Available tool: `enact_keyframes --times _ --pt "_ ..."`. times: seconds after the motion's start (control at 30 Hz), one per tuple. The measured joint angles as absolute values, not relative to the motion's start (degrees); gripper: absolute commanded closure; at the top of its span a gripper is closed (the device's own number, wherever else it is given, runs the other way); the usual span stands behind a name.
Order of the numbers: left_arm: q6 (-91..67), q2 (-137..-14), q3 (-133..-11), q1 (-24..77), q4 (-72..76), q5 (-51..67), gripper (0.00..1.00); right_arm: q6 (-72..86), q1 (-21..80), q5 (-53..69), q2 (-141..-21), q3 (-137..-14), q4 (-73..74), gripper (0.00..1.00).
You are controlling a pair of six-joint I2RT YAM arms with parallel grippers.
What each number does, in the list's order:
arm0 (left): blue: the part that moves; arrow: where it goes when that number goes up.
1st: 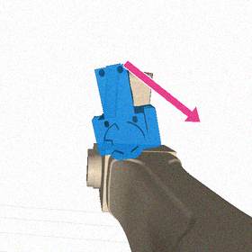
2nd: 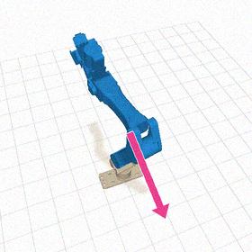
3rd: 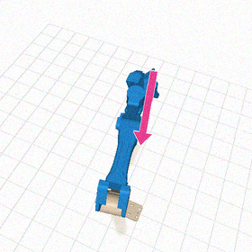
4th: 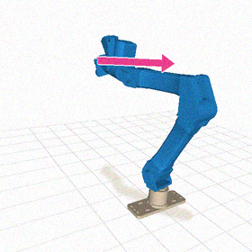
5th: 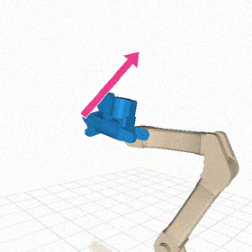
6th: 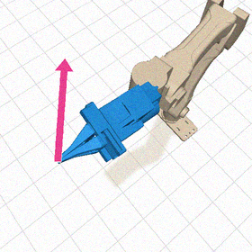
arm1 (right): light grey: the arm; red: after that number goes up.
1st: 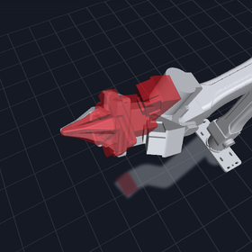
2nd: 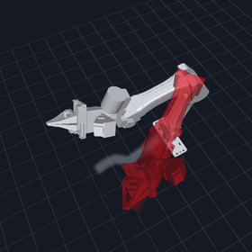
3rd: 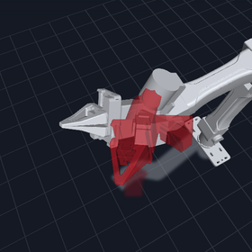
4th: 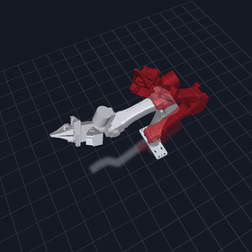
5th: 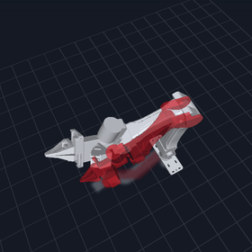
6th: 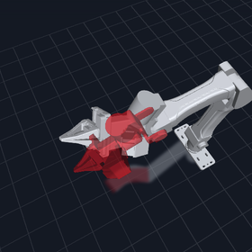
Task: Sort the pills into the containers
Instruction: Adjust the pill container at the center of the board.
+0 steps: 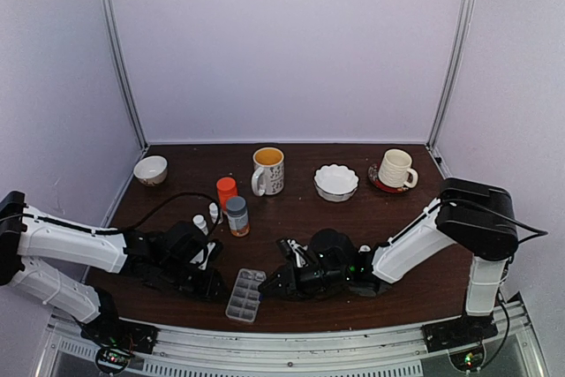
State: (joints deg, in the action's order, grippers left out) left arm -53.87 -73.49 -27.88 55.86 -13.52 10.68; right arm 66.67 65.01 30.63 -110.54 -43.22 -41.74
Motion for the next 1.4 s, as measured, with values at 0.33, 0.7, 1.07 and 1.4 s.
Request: enact_keyframes --times 0.33,0.7,1.07,1.4 --pt "-53.87 -73.49 -27.88 55.86 -13.52 10.68 0.7 67.48 65.01 30.63 -111.0 -43.57 -42.52 0.69" --pt "-53.84 -73.73 -27.88 55.86 -13.43 10.7 0.7 67.66 65.01 30.74 -112.25 -43.64 -41.8 0.88" --pt "-53.71 -73.69 -27.88 55.86 -13.52 9.98 0.64 68.66 65.01 31.18 -112.12 -43.72 -42.3 1.0" --pt "-51.55 -66.46 -30.35 55.86 -15.4 1.8 0.54 69.01 61.23 28.27 -106.32 -41.74 -41.06 1.0"
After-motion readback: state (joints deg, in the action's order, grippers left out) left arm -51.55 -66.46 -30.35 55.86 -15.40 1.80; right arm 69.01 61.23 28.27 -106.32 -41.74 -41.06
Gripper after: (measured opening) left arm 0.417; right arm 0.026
